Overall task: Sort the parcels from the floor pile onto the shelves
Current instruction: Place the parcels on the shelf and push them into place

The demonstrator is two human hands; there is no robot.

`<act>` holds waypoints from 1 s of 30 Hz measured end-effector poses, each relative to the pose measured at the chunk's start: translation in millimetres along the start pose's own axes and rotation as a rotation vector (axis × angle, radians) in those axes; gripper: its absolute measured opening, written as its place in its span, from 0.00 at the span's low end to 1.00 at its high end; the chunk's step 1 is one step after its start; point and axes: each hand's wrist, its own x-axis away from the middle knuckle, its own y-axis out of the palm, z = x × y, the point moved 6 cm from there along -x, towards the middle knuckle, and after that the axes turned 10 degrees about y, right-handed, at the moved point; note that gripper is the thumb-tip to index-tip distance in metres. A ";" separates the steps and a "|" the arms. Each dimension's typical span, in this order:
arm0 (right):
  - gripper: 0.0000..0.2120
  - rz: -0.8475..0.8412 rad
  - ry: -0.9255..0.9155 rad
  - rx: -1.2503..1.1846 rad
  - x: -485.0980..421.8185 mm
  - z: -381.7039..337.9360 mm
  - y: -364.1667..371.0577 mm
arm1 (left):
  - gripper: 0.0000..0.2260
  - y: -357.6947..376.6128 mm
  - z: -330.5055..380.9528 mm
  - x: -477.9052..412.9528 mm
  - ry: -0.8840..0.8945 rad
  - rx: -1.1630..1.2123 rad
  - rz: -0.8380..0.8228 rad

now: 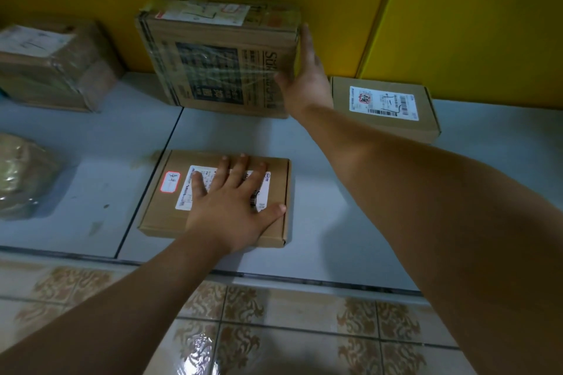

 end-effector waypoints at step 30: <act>0.37 -0.103 0.185 0.836 1.6 114.2 -45.4 | 0.43 -1.7 2.0 1.4 0.016 -0.008 0.029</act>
